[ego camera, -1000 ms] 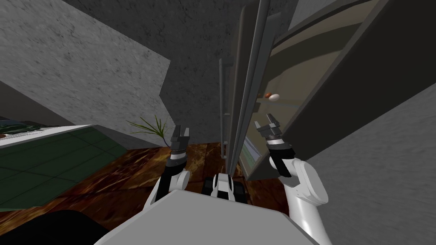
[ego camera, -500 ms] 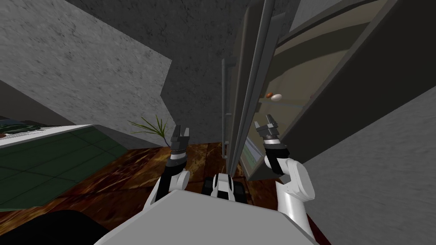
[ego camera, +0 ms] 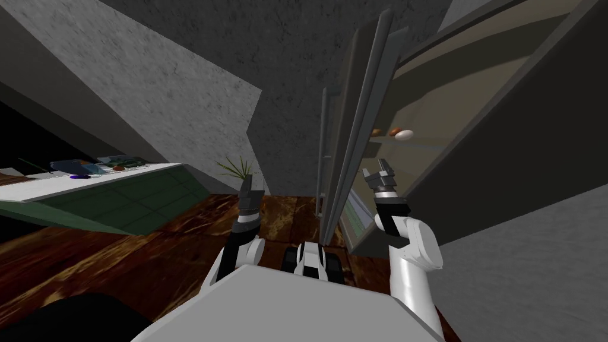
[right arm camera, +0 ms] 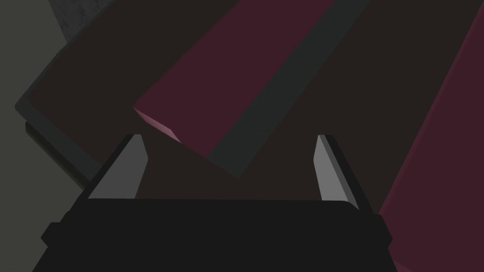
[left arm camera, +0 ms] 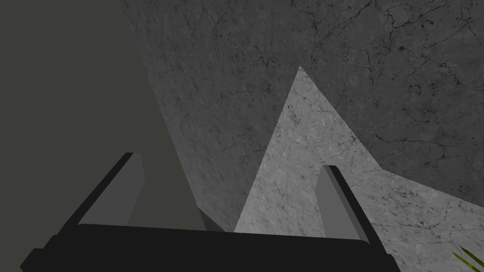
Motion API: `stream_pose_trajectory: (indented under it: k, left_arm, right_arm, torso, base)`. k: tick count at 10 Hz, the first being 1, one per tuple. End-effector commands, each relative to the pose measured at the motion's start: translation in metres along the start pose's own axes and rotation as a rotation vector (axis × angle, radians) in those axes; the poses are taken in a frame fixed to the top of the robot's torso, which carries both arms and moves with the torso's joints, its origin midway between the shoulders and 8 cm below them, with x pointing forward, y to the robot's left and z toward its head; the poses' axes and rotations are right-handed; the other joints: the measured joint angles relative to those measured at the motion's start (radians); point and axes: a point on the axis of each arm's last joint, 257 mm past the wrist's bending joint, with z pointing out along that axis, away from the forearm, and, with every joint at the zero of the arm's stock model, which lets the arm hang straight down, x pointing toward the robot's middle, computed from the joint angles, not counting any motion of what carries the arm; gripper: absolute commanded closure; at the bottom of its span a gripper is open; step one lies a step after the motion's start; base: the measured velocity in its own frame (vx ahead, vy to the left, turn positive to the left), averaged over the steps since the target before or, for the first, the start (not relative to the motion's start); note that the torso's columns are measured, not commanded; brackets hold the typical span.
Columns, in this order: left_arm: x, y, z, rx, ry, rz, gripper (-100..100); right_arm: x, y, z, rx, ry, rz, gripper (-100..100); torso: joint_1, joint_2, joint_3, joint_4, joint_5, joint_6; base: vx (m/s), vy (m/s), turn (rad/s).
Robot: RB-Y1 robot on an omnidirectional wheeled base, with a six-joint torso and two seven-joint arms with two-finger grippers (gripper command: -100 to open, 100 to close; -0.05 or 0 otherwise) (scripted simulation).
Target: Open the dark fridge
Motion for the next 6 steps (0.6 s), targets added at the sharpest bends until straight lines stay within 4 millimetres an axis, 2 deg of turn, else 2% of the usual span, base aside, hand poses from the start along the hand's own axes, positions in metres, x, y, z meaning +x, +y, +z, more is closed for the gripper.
stream_pose_trajectory:
  k: [1, 2, 3, 4, 5, 6]
  left_arm:
    - [0.000, 0.000, 0.000, 0.000, 0.000, 0.000, 0]
    - [0.000, 0.000, 0.000, 0.000, 0.000, 0.000, 0]
    - [0.000, 0.000, 0.000, 0.000, 0.000, 0.000, 0]
    - [0.000, 0.000, 0.000, 0.000, 0.000, 0.000, 0]
    - [0.000, 0.000, 0.000, 0.000, 0.000, 0.000, 0]
    - [0.000, 0.000, 0.000, 0.000, 0.000, 0.000, 0]
  right_arm:
    - [0.038, 0.000, 0.008, -0.003, 0.051, -0.059, -100]
    - [0.045, 0.001, 0.006, -0.008, 0.064, -0.063, -100]
    - [0.065, 0.001, 0.011, -0.006, 0.091, -0.093, -100]
    - [0.071, 0.001, 0.009, -0.008, 0.103, -0.097, -100]
    - [0.087, -0.004, 0.016, 0.002, 0.122, -0.125, -100]
    - [0.098, -0.001, 0.011, -0.007, 0.145, -0.128, -100]
  torso:
    - [0.000, -0.003, -0.002, -0.001, 0.000, 0.002]
    - [0.000, -0.003, -0.002, -0.001, 0.000, 0.001]
    - [-0.001, -0.003, -0.002, -0.001, 0.000, 0.001]
    - [-0.001, -0.002, -0.001, -0.001, 0.000, -0.001]
    - [-0.002, -0.001, -0.001, 0.000, 0.000, 0.001]
    - [0.000, 0.000, 0.000, 0.000, 0.000, 0.000]
  base:
    - [-0.115, 0.014, 0.498]
    - [-0.084, 0.014, -0.039]
    - [-0.099, -0.003, 0.352]
    - [-0.090, -0.007, 0.215]
    - [-0.107, 0.015, 0.293]
    - [-0.102, 0.017, 0.182]
